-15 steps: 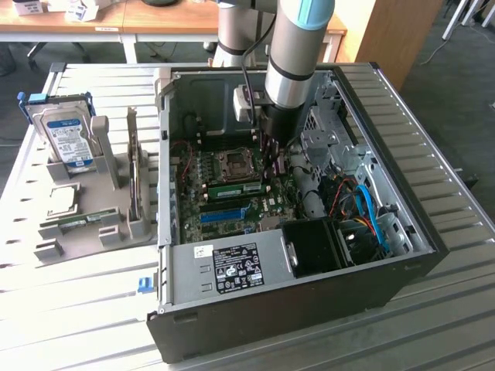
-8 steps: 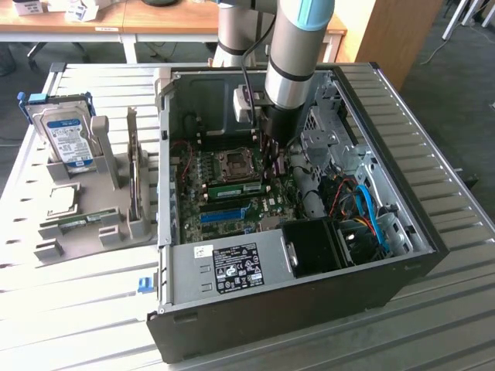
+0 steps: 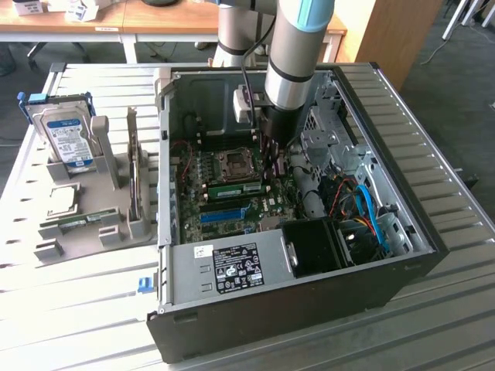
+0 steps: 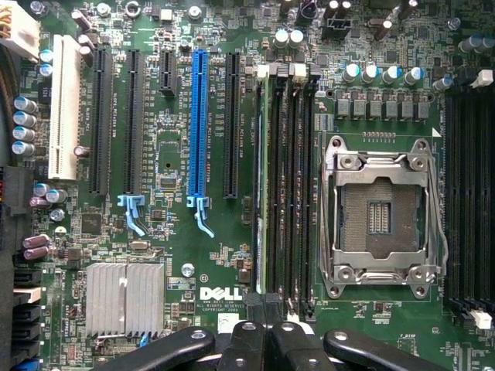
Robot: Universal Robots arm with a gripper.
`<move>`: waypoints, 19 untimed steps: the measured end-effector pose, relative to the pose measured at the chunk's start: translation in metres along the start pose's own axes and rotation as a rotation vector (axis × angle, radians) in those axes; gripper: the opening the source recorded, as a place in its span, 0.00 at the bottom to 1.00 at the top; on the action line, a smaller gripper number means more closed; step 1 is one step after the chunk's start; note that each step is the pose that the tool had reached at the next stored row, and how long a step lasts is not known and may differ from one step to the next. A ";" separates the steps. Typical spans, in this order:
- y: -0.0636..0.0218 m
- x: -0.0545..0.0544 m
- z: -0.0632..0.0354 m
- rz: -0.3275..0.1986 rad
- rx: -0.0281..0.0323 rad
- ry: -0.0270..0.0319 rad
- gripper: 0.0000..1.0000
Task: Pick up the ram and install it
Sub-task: 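Press down the ram until it locks into place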
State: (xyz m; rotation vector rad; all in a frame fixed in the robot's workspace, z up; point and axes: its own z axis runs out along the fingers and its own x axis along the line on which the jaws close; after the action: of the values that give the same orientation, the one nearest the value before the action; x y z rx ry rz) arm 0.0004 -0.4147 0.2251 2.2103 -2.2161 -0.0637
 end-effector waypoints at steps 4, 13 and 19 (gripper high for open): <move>0.0000 0.000 0.0002 0.000 -0.0001 0.0003 0.11; 0.0000 0.000 0.0010 0.000 -0.0001 0.0003 0.11; -0.0001 0.000 0.0018 0.000 -0.0001 0.0004 0.11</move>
State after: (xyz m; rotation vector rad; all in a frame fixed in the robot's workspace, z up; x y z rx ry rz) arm 0.0004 -0.4147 0.2233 2.2100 -2.2159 -0.0634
